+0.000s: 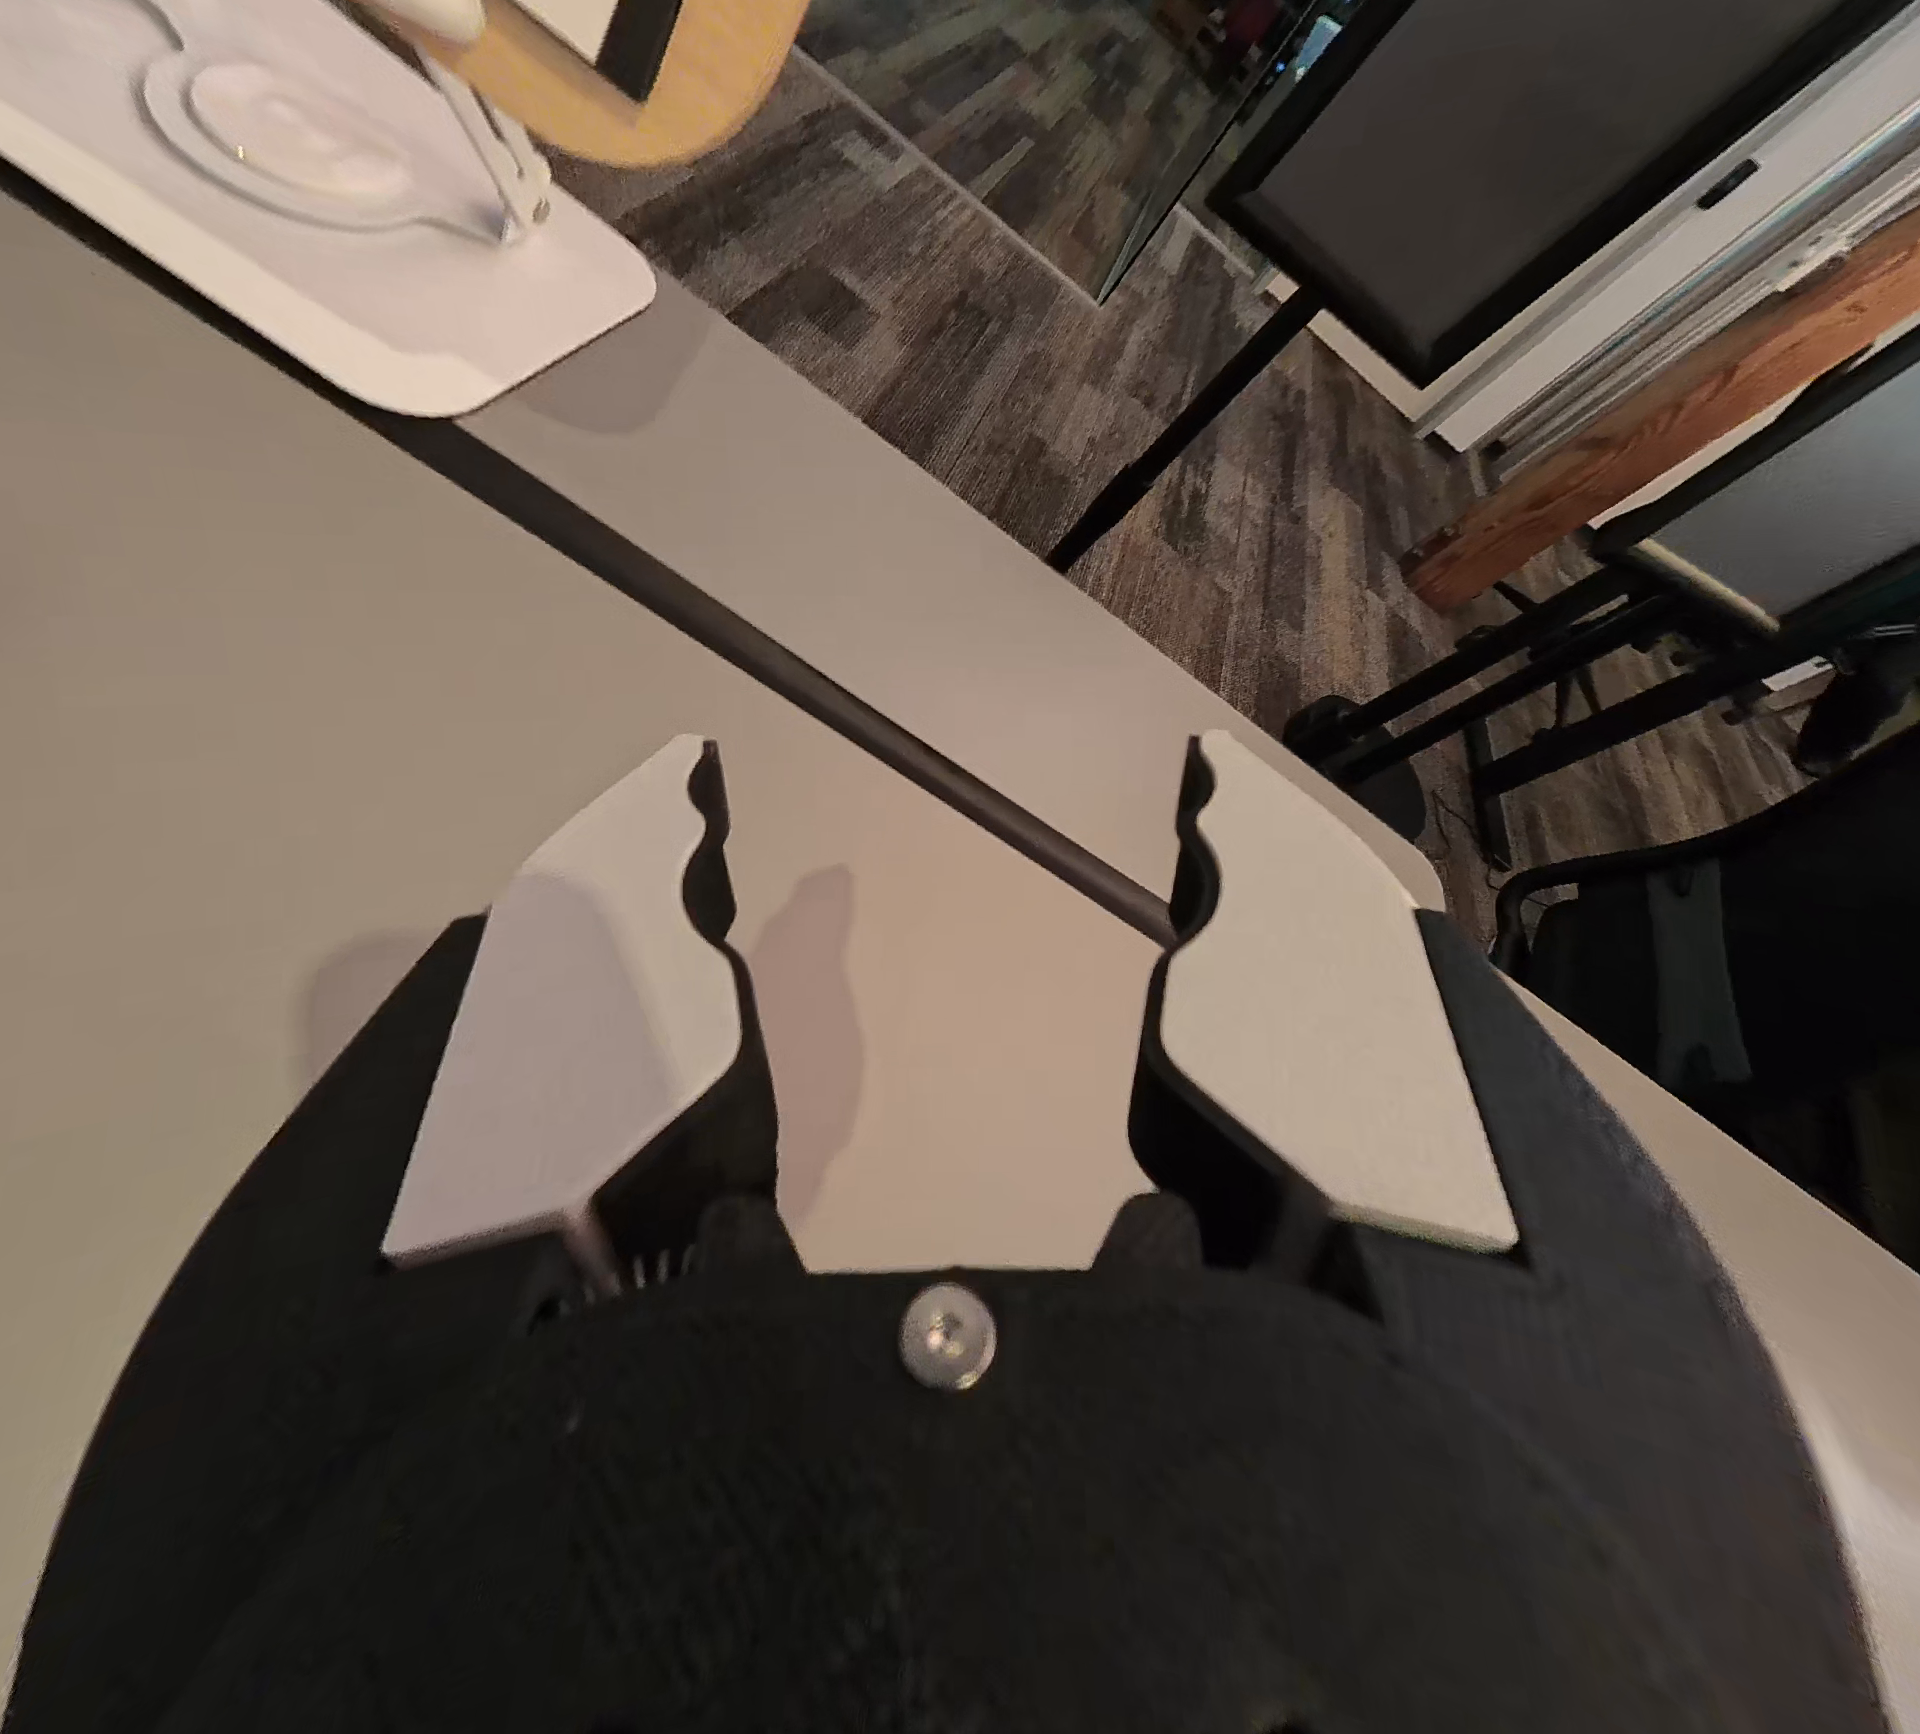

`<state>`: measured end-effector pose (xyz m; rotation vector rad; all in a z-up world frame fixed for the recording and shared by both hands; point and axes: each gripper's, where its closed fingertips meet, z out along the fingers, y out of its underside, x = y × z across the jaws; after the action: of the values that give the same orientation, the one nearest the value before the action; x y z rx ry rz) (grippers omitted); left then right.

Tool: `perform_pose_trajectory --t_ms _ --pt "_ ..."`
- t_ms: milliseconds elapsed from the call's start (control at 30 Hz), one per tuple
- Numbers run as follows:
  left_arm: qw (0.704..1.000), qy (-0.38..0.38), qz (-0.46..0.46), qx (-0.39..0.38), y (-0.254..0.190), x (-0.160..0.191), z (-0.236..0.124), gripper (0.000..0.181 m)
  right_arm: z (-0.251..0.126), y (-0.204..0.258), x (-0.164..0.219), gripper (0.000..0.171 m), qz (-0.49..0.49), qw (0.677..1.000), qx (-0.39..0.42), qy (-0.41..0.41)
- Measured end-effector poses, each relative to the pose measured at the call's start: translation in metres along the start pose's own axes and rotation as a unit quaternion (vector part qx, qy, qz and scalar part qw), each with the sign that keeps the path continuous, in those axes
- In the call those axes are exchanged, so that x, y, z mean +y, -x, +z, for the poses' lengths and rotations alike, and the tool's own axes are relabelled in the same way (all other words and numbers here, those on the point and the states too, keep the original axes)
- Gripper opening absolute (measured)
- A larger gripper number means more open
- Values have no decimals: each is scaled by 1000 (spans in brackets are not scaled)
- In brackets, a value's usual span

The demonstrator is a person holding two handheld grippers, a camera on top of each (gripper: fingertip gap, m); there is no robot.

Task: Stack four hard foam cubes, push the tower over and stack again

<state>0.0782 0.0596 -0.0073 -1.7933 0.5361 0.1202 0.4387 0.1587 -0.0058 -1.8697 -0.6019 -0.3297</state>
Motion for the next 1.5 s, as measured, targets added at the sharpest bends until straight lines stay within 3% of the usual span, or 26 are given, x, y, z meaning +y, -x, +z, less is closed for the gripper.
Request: perform_pose_trajectory --t_ms 400,567,733,867,1067,1367,1500 --pt "991 0 -133 -26 47 42 -4 114 -41 -9 -28 88 41 997 44 -48" --pt "987 18 -153 51 25 57 6 112 -65 38 -23 90 84 991 -79 -68" --pt "968 -30 -154 198 -25 35 6 103 -93 91 -2 89 80 969 -213 -96" --pt "975 -27 -97 196 -41 39 8 105 -94 97 32 77 61 977 -195 -67" --pt "972 -84 -128 178 -22 21 -9 82 -115 122 42 36 84 974 -204 -41" --pt "965 -66 -149 207 -24 31 -3 81 -119 139 38 40 48 977 -207 -18" --pt "946 -92 -160 267 -46 10 -15 83 -121 133 34 41 61 977 -202 -35"
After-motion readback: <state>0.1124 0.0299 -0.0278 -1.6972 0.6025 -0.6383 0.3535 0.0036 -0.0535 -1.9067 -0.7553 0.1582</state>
